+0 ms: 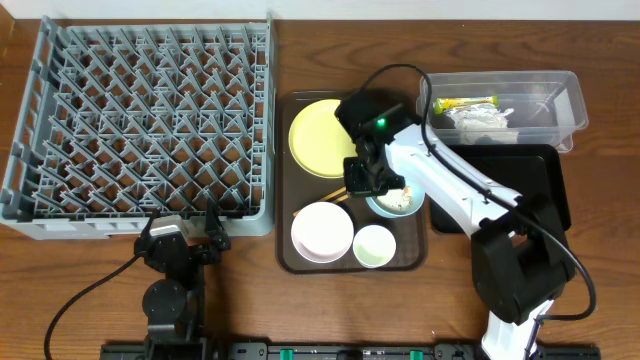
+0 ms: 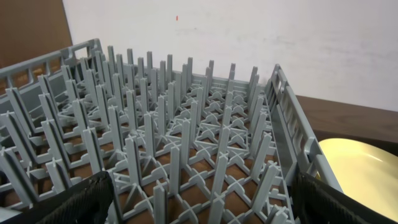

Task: Sort waste into correct bins and load items into the dishwasher
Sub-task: 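Lift the light-blue bowl and carry it over the black tray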

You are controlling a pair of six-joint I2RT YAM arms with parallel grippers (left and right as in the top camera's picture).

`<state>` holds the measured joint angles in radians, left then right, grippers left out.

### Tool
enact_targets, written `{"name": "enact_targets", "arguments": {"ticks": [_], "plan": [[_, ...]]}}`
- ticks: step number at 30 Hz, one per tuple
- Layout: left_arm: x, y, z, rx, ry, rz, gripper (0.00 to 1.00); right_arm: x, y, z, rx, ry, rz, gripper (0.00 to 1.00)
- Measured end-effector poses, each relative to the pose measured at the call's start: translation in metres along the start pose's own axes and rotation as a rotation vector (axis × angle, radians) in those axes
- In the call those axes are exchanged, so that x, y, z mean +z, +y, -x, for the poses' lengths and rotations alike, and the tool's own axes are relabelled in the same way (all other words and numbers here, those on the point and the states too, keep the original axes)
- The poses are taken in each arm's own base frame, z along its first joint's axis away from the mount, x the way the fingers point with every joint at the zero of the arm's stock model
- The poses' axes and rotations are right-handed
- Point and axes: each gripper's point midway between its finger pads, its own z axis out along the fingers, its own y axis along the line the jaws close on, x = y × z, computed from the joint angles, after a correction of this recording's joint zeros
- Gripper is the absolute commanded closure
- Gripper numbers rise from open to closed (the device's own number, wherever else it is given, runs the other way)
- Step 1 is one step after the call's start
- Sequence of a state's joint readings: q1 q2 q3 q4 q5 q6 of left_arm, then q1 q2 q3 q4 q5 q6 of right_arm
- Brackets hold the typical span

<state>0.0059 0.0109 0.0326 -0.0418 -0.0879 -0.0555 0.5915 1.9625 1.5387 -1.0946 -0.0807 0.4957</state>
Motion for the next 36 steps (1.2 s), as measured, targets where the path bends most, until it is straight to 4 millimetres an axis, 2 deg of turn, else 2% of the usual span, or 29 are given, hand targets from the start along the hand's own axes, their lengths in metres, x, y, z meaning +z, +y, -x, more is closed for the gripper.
{"name": "enact_targets", "arguments": {"ticks": [7,16,21,25,36], "plan": [[0.000,0.000,0.000,0.000,0.000,0.000,0.08,-0.025,0.002,-0.001,-0.050,-0.008,0.007,0.99],[0.000,0.000,0.000,0.000,0.000,0.000,0.08,-0.083,-0.006,-0.005,-0.081,-0.115,0.066,0.99],[0.000,0.000,0.000,0.000,0.000,0.000,0.07,-0.115,-0.029,-0.009,-0.074,-0.160,0.093,0.99],[0.000,0.000,0.000,0.000,0.000,0.000,0.08,-0.132,-0.050,-0.013,-0.072,-0.174,0.110,0.99],[0.000,0.000,0.000,0.000,0.000,0.000,0.08,-0.147,-0.092,-0.005,-0.128,-0.191,0.234,0.99]]}}
